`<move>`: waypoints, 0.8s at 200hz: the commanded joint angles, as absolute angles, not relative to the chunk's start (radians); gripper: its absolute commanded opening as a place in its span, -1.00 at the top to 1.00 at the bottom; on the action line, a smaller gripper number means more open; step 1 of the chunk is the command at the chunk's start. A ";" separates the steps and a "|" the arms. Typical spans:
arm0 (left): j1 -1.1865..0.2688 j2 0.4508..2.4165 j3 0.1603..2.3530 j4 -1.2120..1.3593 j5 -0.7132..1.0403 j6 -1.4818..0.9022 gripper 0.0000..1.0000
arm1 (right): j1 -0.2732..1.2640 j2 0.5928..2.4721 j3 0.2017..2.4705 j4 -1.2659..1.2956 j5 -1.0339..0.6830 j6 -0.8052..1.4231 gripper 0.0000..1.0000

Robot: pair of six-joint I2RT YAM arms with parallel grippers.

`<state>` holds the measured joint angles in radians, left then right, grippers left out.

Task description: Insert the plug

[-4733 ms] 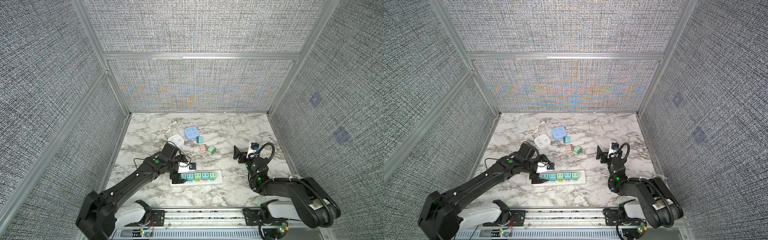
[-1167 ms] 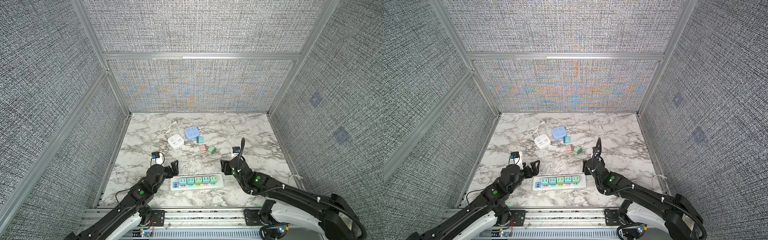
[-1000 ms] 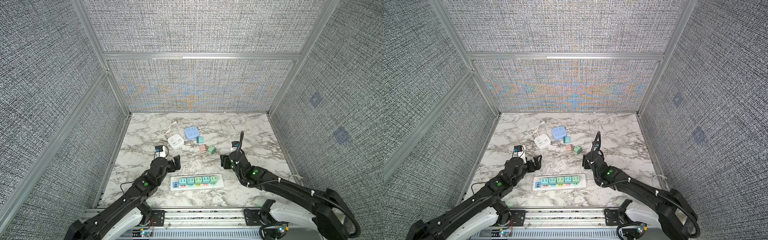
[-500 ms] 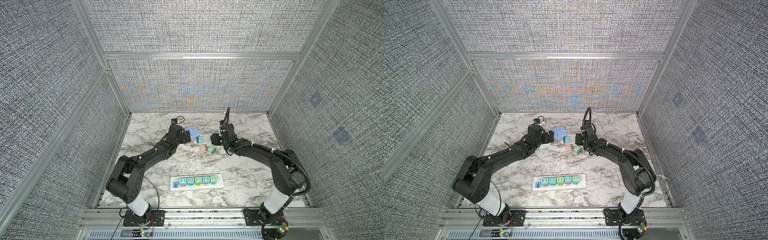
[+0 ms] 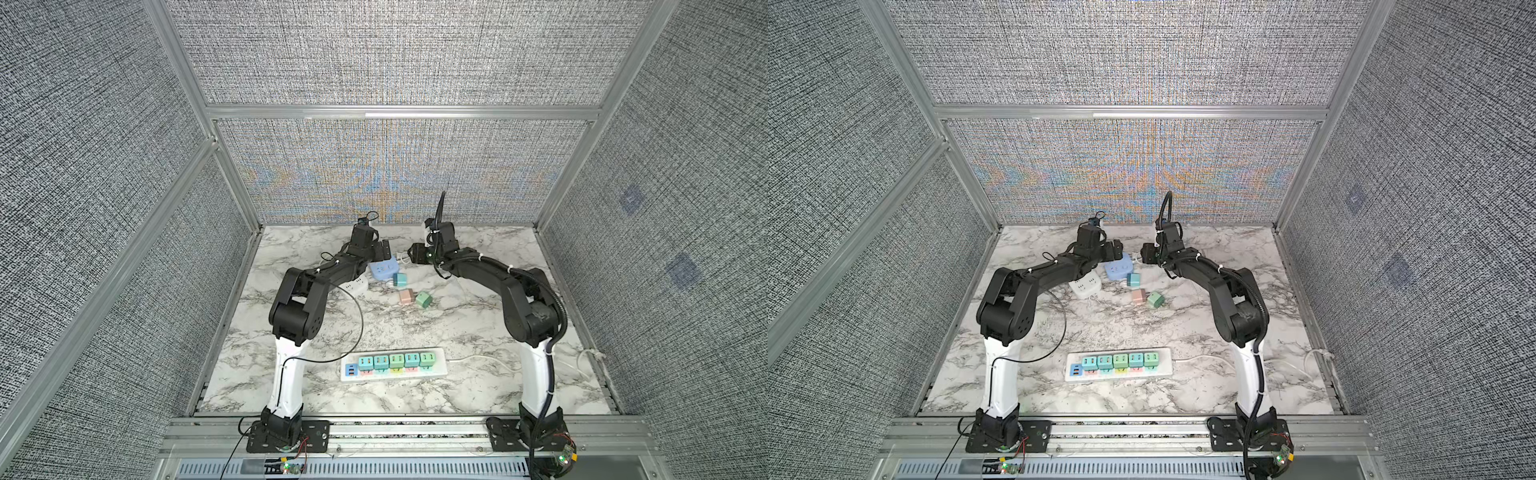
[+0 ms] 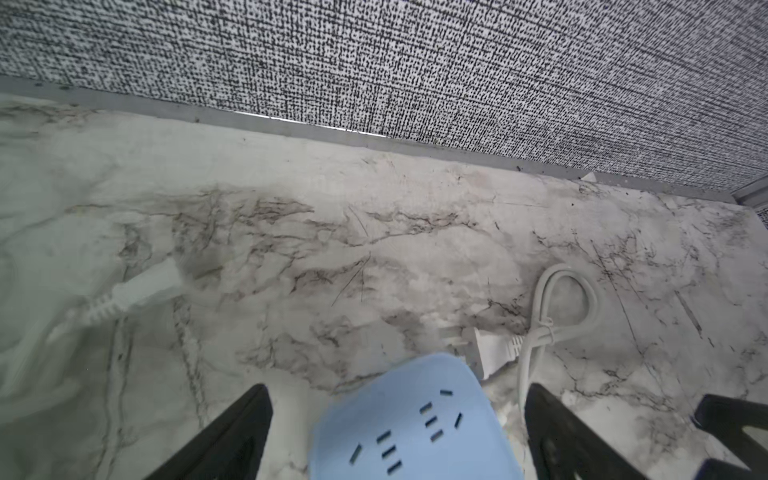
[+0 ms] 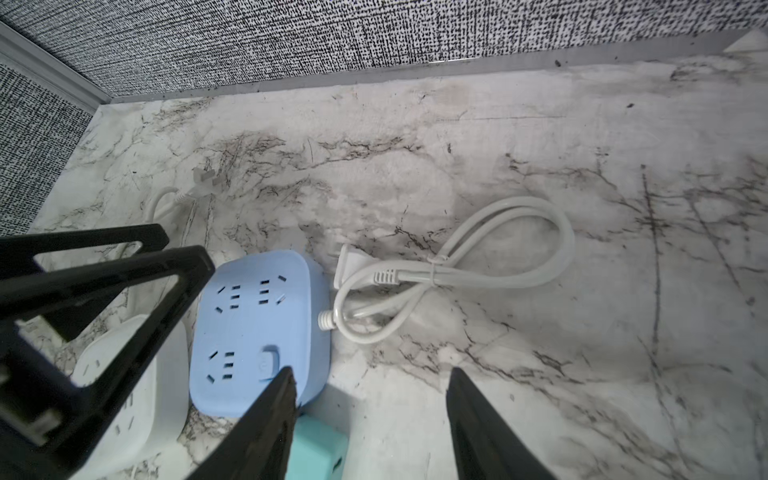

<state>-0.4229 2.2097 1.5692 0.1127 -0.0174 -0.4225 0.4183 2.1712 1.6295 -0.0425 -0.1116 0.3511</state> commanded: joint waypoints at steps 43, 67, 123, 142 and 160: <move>-0.413 2.349 1.709 0.080 0.171 -0.373 -0.90 | 0.413 2.248 1.719 -0.088 -0.178 0.330 -0.19; -0.413 2.377 1.734 0.074 0.240 -0.370 -0.82 | 0.407 2.248 1.701 -0.074 -0.176 0.340 -0.17; -0.415 2.321 1.607 0.154 0.328 -0.416 -0.57 | 0.375 2.193 1.582 0.007 -0.176 0.398 0.03; -0.416 2.280 1.519 0.224 0.354 -0.439 -0.57 | 0.369 2.183 1.558 0.024 -0.182 0.410 0.03; -0.420 2.256 1.460 0.284 0.400 -0.460 -0.54 | 0.368 2.185 1.548 0.028 -0.191 0.414 0.03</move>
<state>-0.4175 2.2875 1.5154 0.1753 0.3206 -0.4248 0.3687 2.1899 1.5597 -0.0074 -0.1741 0.3878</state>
